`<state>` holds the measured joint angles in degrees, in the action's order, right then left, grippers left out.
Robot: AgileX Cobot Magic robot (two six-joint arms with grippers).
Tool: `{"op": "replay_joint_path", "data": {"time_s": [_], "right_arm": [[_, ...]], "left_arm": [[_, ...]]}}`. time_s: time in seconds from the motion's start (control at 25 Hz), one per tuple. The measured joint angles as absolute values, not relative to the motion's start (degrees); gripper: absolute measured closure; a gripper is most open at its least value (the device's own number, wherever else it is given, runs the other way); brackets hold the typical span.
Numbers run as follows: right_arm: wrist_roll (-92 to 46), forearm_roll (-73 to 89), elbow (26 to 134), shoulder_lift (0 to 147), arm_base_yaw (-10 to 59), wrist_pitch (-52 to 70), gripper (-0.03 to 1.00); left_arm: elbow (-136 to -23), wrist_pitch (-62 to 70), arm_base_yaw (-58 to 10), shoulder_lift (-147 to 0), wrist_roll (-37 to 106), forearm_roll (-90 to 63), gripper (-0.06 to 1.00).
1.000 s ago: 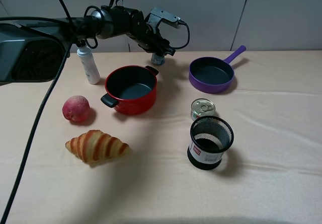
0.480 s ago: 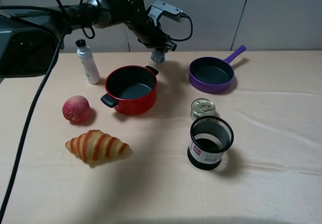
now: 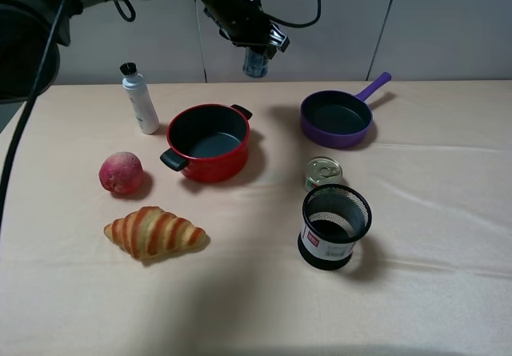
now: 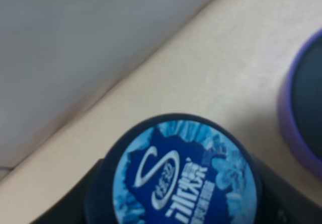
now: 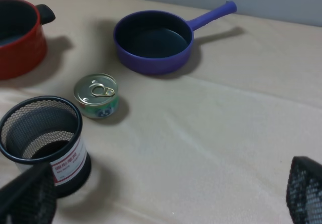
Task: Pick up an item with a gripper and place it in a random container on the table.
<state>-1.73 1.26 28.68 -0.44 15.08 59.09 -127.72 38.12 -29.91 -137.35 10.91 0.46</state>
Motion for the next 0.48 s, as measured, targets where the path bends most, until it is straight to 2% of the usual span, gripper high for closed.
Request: {"op": "replay_joint_path", "data": {"time_s": [0.48], "right_arm": [[-1.7, 1.3, 28.7, -0.4, 15.1, 59.1, 0.27]], "left_arm": [[-127.7, 49.3, -33.0, -130.3, 10.8, 0.0, 0.41]]}}
